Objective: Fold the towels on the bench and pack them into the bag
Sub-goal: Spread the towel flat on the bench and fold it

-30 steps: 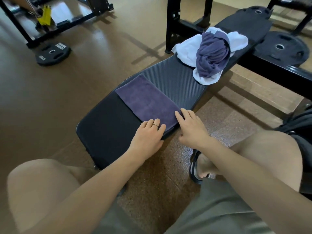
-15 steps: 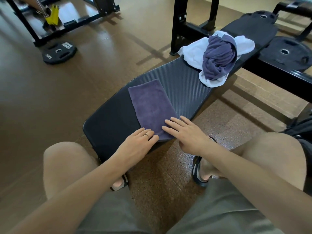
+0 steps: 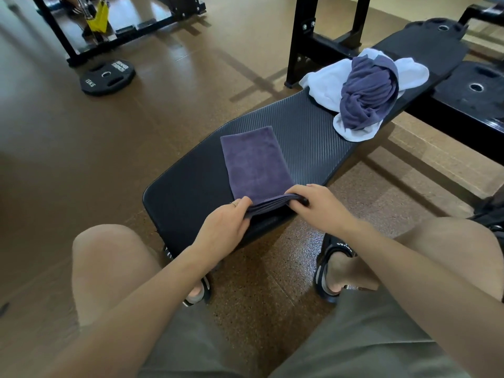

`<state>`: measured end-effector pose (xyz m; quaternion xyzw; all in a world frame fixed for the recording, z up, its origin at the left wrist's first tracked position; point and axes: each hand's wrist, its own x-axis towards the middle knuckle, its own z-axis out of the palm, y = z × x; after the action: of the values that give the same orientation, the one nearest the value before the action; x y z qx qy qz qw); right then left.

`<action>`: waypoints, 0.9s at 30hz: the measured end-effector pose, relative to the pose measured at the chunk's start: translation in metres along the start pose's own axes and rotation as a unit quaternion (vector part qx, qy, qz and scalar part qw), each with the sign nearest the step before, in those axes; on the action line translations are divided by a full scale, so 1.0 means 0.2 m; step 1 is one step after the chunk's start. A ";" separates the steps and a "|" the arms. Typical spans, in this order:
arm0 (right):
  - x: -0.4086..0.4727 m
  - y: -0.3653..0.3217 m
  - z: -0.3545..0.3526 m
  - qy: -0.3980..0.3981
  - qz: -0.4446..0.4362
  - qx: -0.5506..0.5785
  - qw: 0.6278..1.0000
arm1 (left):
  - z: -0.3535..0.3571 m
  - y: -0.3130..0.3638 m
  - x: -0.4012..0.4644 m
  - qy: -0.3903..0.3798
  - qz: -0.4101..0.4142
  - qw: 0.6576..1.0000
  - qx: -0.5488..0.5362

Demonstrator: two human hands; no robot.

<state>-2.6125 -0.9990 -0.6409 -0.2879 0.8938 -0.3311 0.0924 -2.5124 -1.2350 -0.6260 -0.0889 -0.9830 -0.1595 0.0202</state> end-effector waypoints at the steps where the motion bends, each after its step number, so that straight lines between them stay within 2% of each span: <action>1: 0.01 0.00 -0.01 -0.006 0.017 0.026 0.999 | -0.01 -0.01 0.01 0.000 -0.017 0.999 -0.034; 6: 0.08 -0.04 -0.03 0.009 0.074 0.087 0.993 | -0.03 -0.08 0.06 0.004 -0.086 0.986 -0.145; 14: 0.20 -0.05 0.05 0.072 0.138 0.049 0.987 | 0.03 -0.13 0.19 0.036 -0.165 0.969 -0.178; 21: 0.26 -0.04 0.13 0.134 0.091 -0.119 0.980 | 0.07 -0.15 0.25 0.053 -0.189 0.972 -0.127; 27: 0.27 -0.06 0.20 0.170 0.121 -0.197 0.958 | 0.07 -0.15 0.28 0.052 -0.225 0.968 -0.100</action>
<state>-2.6367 -1.0579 -0.6618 -0.1290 0.9721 -0.1789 -0.0803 -2.5736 -1.2489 -0.6450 0.1412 -0.9544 -0.2617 0.0260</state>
